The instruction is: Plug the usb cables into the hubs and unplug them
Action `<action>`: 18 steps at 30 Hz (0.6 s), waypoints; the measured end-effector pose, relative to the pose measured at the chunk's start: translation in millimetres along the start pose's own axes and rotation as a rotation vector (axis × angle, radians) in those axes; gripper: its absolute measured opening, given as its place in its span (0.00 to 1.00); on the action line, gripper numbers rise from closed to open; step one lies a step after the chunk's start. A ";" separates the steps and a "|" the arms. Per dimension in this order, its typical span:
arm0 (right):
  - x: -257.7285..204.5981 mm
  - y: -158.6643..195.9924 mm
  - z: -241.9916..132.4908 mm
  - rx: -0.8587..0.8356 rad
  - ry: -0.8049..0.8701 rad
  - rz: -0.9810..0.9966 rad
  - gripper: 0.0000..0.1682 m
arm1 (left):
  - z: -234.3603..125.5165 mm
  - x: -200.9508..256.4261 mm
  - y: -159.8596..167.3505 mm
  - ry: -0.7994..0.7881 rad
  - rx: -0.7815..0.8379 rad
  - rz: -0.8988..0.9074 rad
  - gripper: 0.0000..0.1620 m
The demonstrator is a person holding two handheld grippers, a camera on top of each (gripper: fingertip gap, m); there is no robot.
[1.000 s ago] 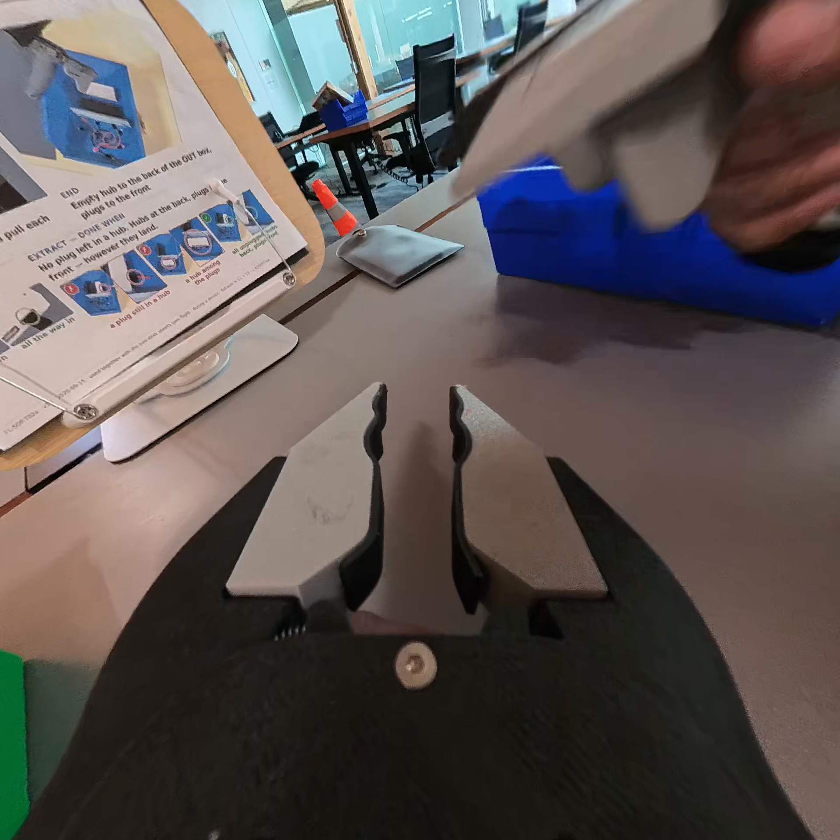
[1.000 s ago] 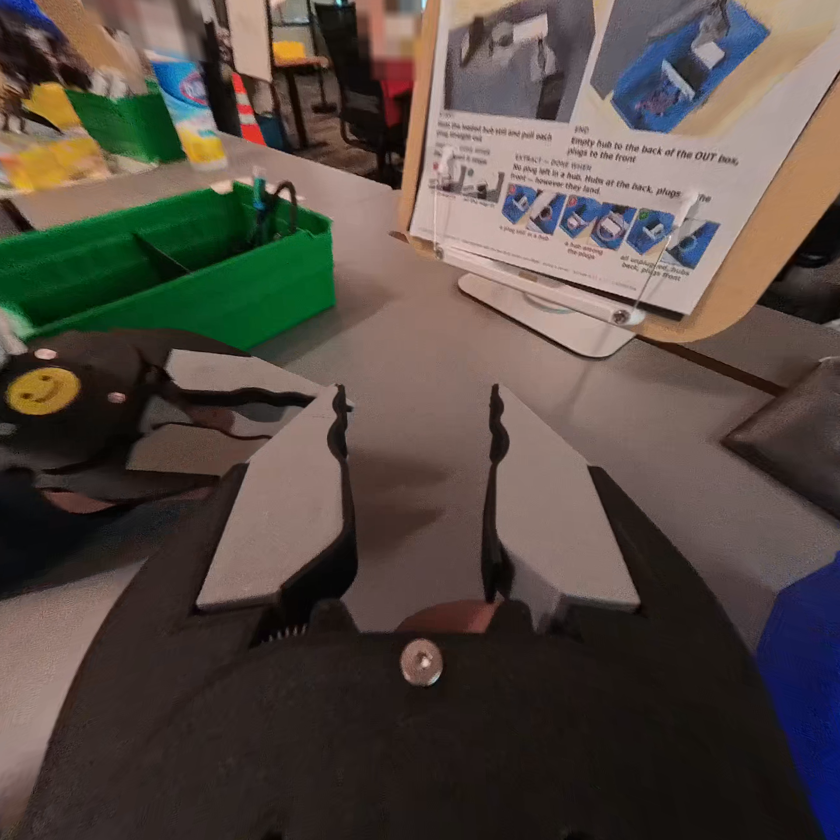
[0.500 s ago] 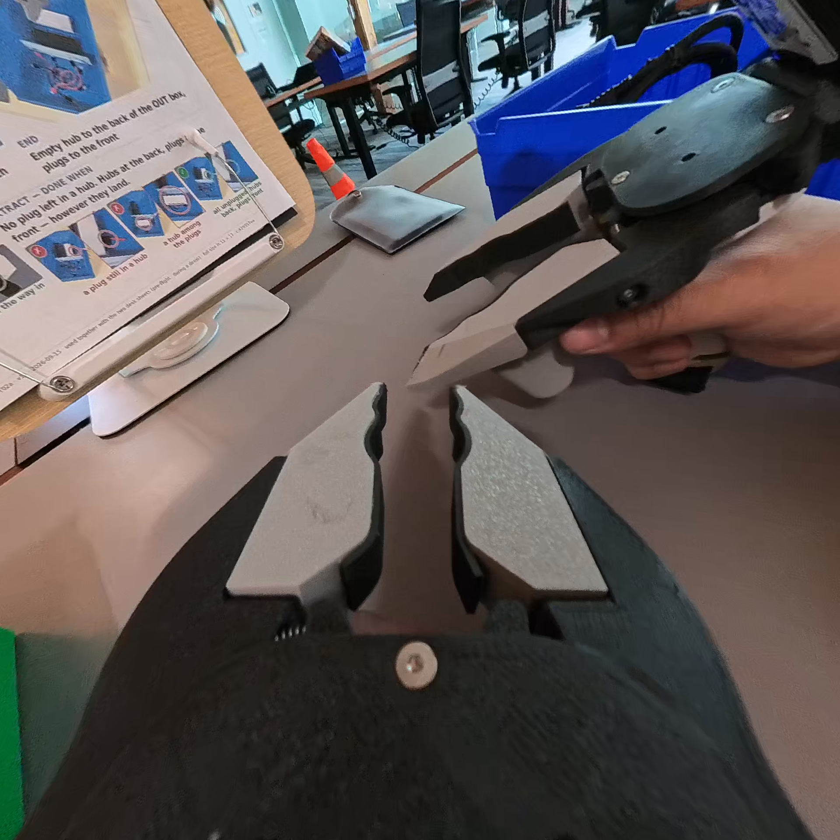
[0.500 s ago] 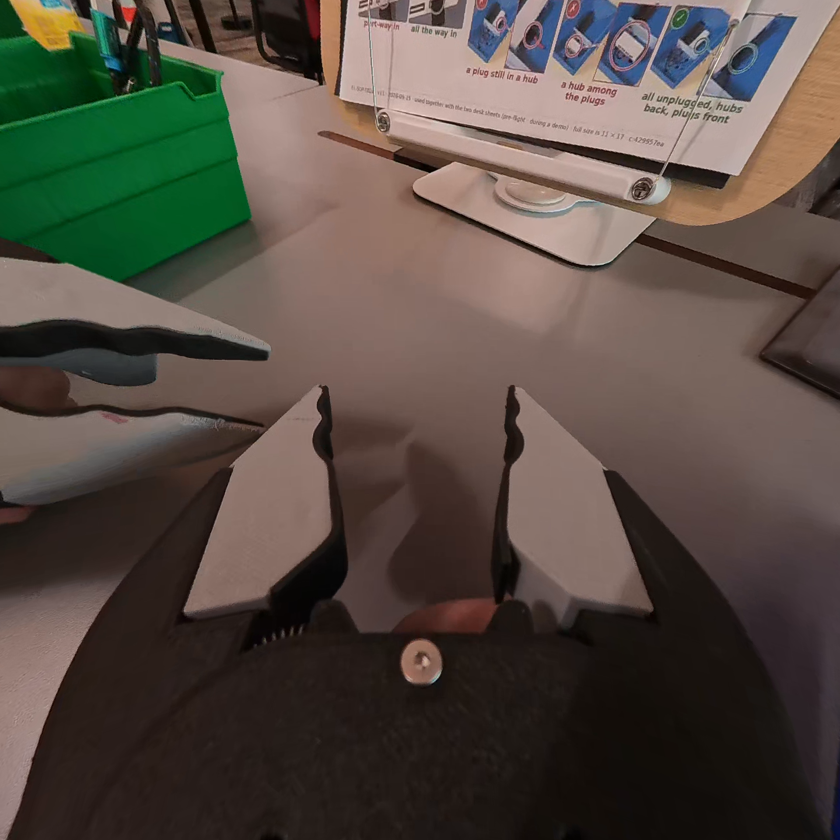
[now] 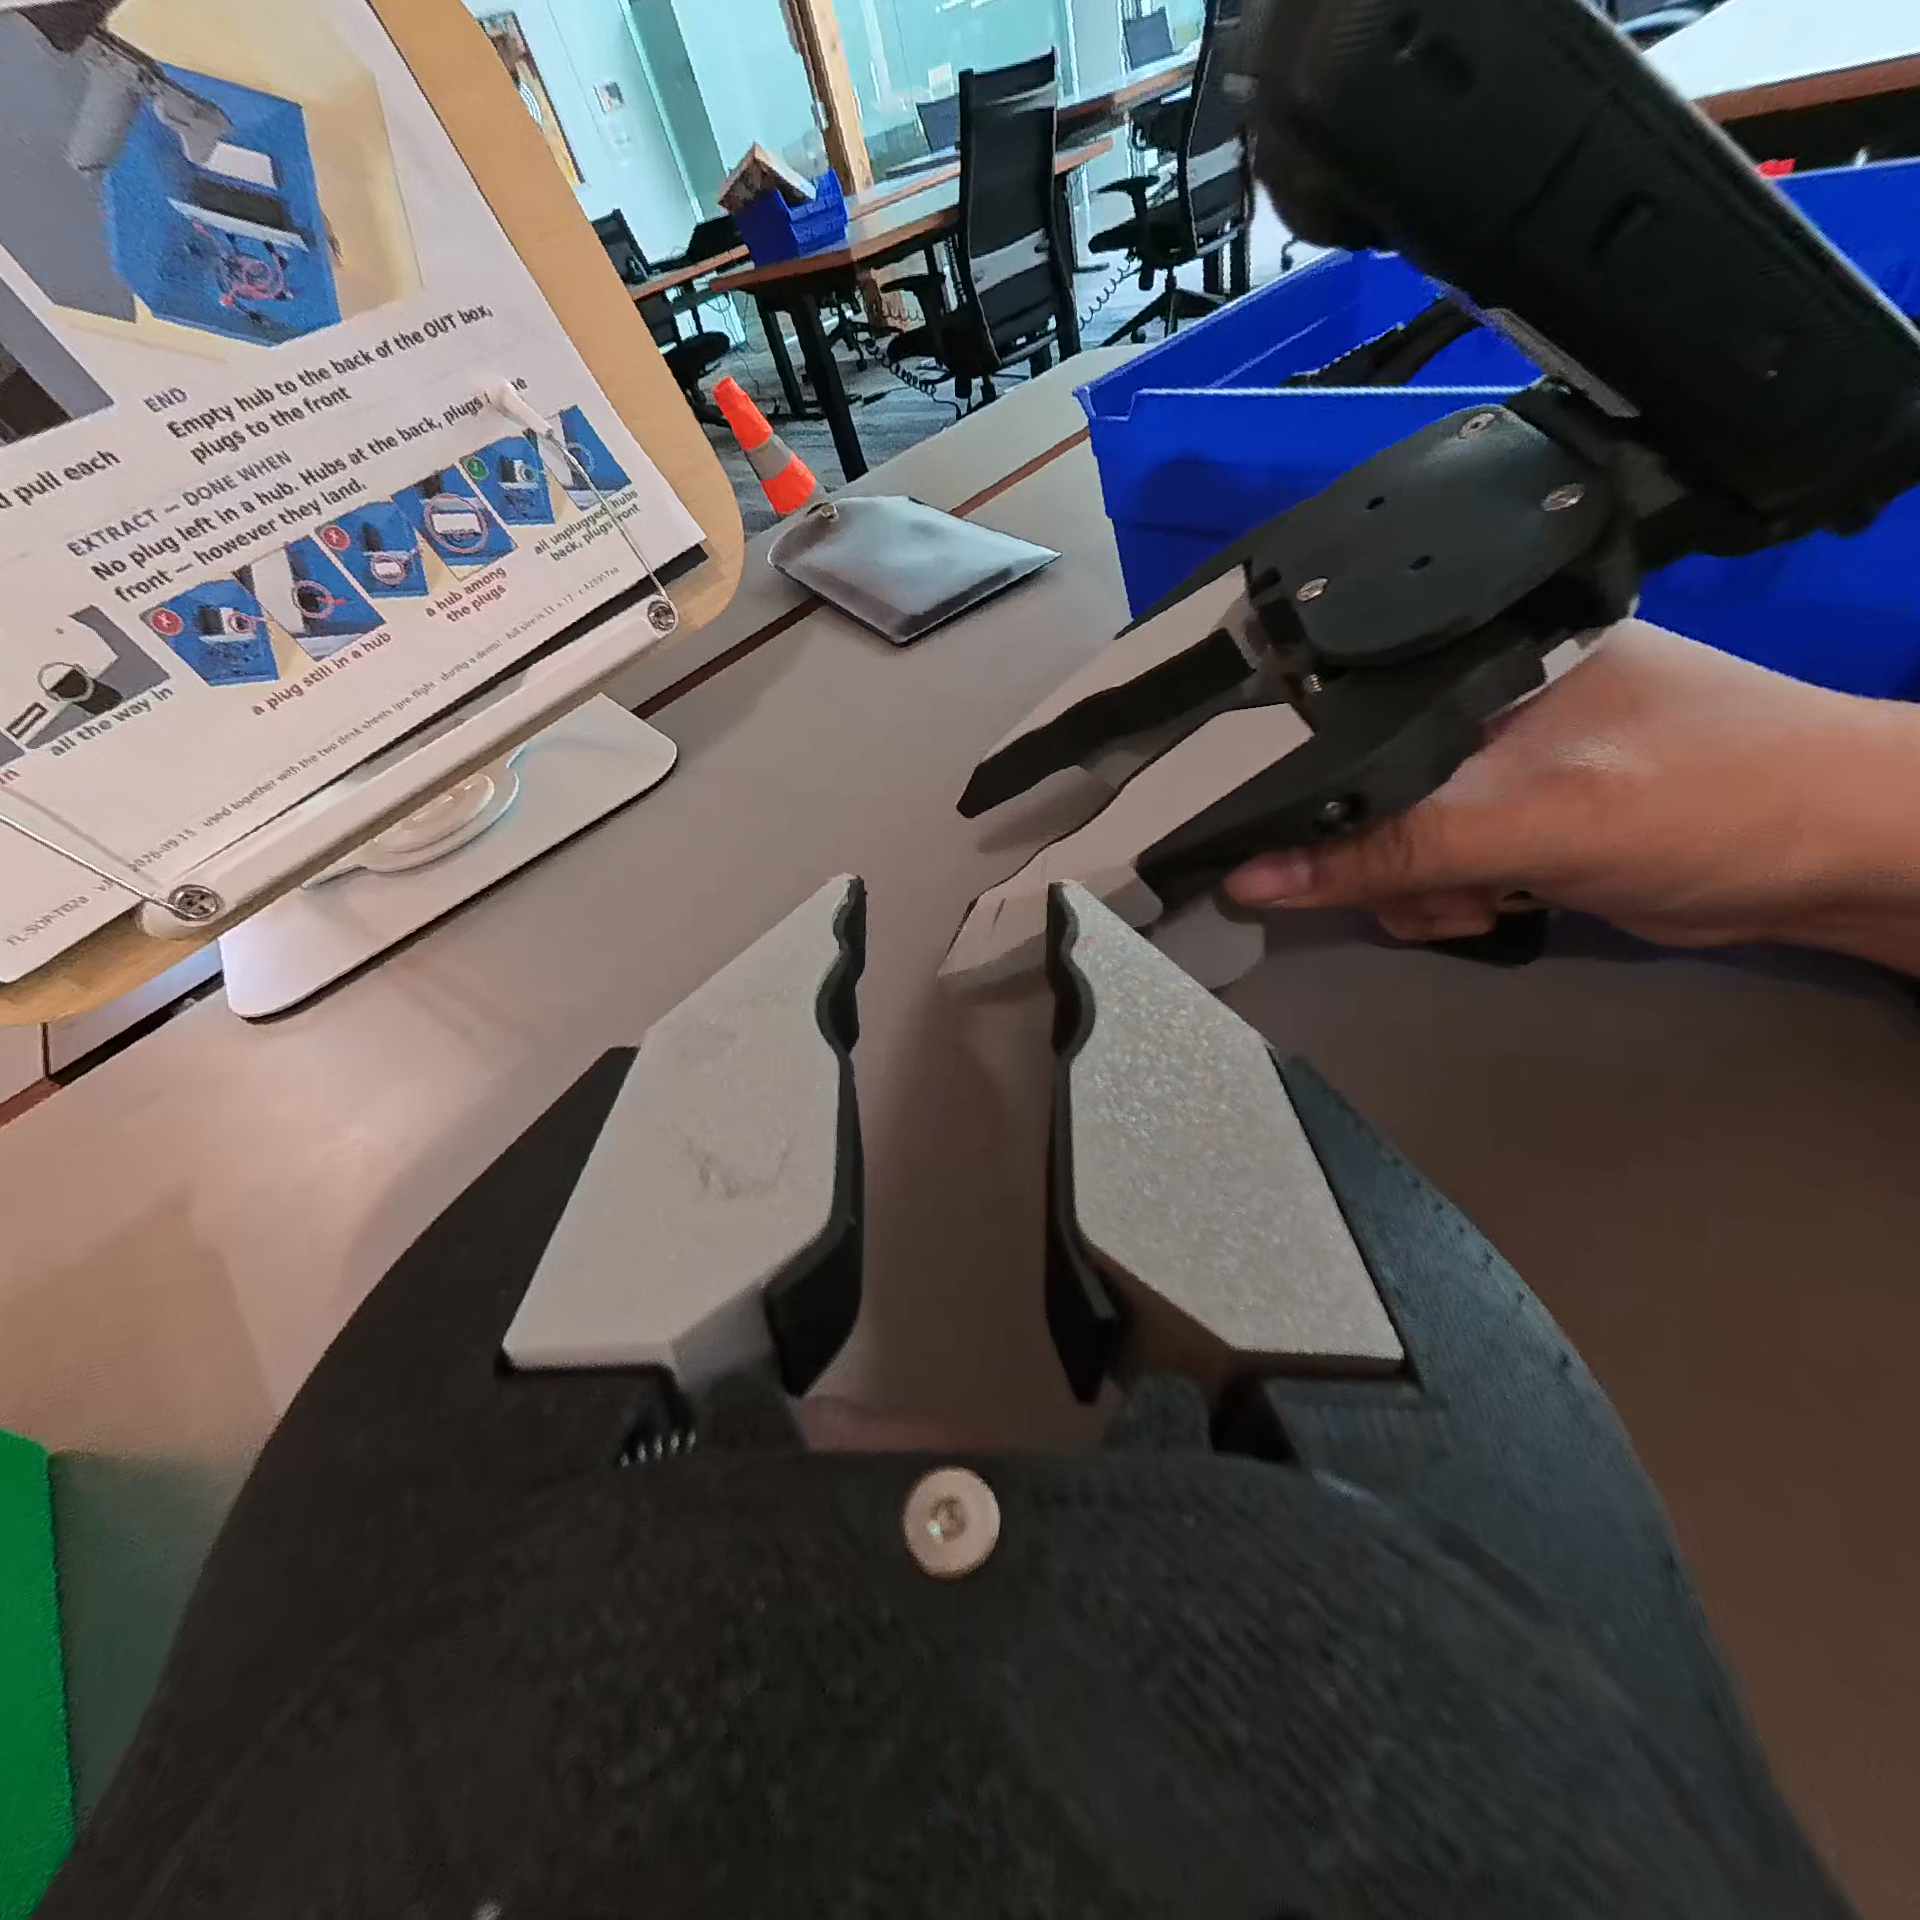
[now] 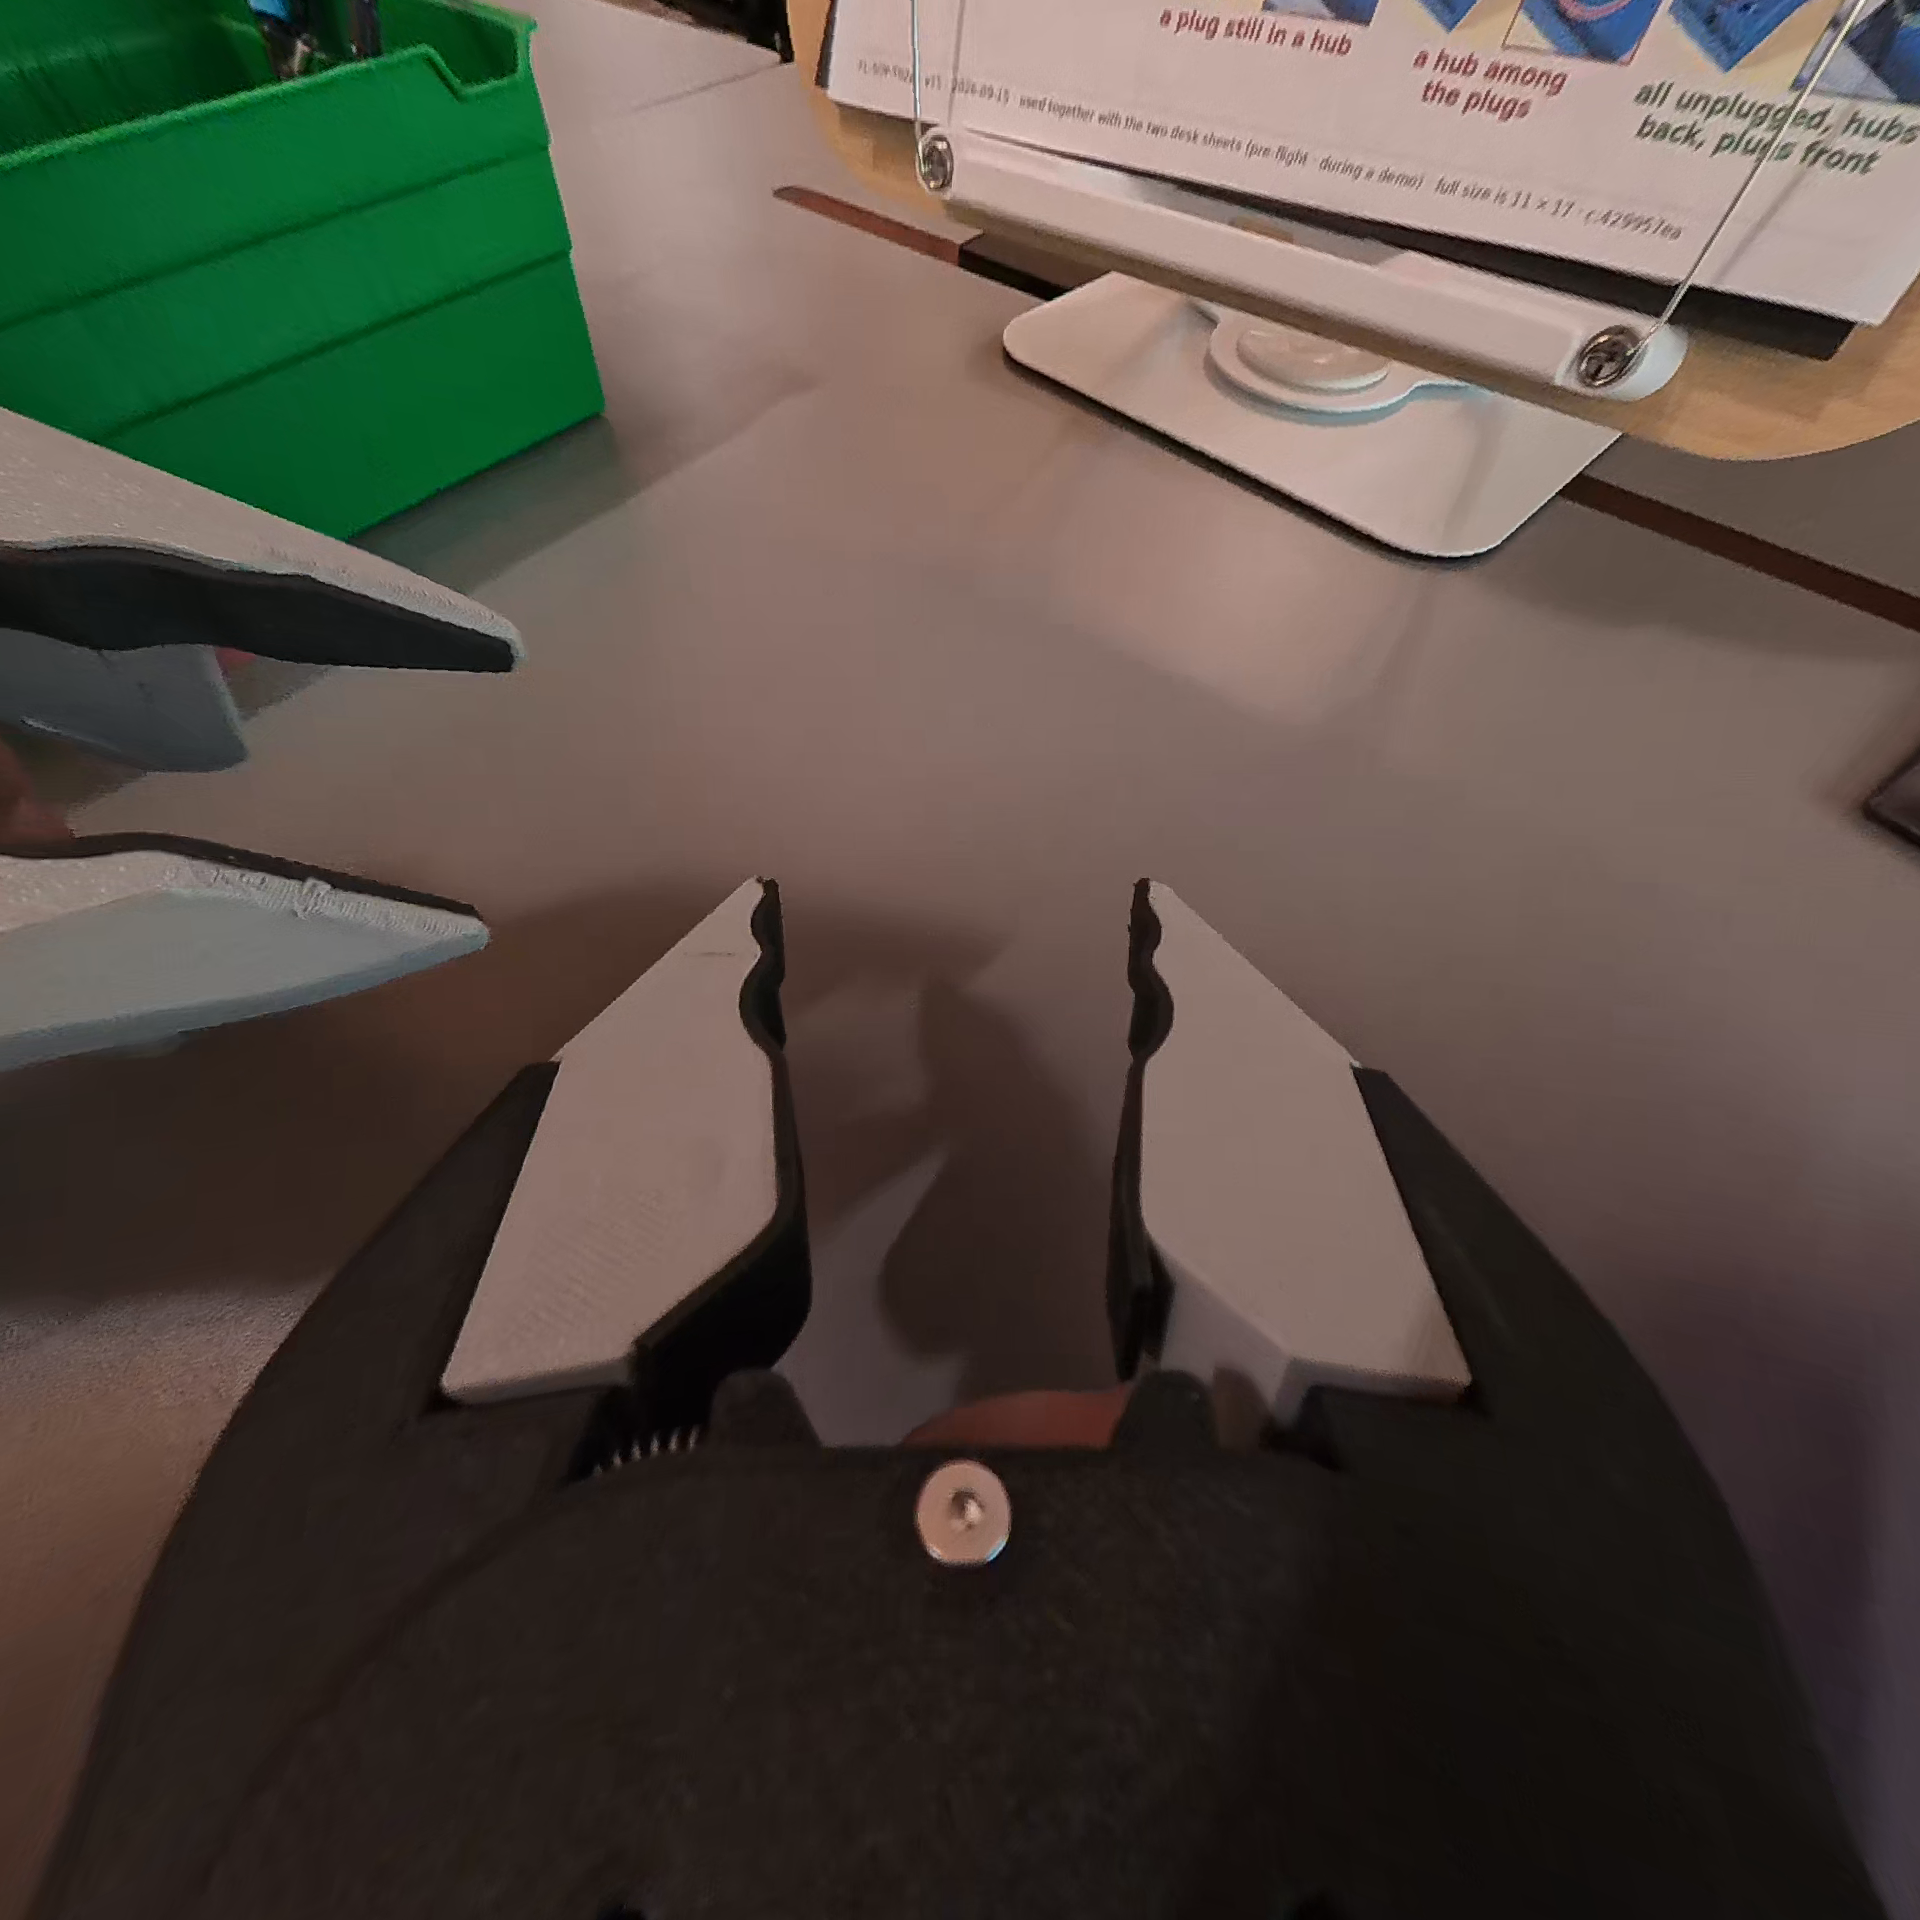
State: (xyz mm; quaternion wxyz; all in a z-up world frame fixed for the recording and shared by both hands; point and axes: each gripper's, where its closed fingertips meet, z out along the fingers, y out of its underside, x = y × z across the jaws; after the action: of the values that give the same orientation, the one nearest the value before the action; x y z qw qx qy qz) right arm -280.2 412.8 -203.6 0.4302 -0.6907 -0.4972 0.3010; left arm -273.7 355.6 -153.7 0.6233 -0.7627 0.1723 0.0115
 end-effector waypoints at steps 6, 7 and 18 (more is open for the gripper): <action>1.8 -0.8 -0.8 0.007 0.026 -0.013 0.38 | 2.1 1.8 5.1 0.011 -0.016 0.000 0.20; 1.8 -1.0 -1.0 0.008 0.030 -0.017 0.37 | 3.0 2.1 7.0 0.010 -0.023 0.007 0.20; -0.8 -3.9 -3.0 0.030 0.056 -0.072 0.35 | 3.4 -5.2 19.3 -0.003 -0.031 -0.027 0.20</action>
State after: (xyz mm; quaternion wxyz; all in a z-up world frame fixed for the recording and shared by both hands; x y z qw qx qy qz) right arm -279.6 411.6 -198.8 0.4648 -0.6740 -0.5049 0.2734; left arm -283.3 357.0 -171.6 0.6119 -0.7744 0.1610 0.0070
